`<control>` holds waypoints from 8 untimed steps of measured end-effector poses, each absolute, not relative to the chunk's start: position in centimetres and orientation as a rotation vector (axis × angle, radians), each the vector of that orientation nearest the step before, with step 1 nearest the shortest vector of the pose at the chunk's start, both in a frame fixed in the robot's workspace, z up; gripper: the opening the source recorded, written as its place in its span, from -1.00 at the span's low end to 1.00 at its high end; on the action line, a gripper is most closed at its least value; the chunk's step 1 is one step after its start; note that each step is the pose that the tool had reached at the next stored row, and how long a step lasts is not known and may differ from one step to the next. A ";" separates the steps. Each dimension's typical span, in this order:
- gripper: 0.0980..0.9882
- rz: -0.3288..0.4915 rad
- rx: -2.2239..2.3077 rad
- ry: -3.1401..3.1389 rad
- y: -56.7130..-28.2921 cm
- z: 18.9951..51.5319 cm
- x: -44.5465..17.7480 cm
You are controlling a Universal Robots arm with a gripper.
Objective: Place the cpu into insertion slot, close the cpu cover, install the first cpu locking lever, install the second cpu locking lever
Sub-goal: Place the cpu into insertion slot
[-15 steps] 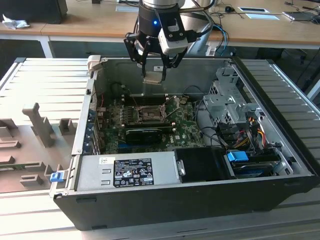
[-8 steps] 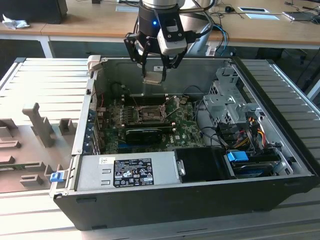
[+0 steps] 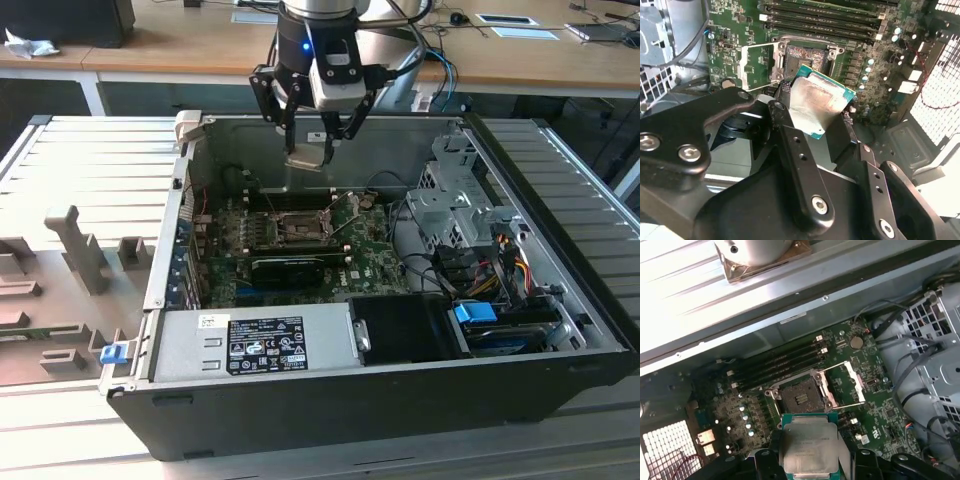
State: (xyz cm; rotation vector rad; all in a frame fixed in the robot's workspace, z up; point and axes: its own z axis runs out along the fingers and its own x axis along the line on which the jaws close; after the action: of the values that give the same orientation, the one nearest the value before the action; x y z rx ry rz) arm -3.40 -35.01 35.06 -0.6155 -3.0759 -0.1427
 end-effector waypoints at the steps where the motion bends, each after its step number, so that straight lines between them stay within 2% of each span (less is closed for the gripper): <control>1: -0.03 -0.143 -0.653 -3.069 -35.0 35.0 -3.4; 8: -0.03 -0.143 -0.786 -3.042 -35.0 34.9 -3.4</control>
State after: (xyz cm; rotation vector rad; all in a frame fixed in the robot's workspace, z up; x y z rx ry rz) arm -3.40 -35.01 34.92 -0.7859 -3.0421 -0.1430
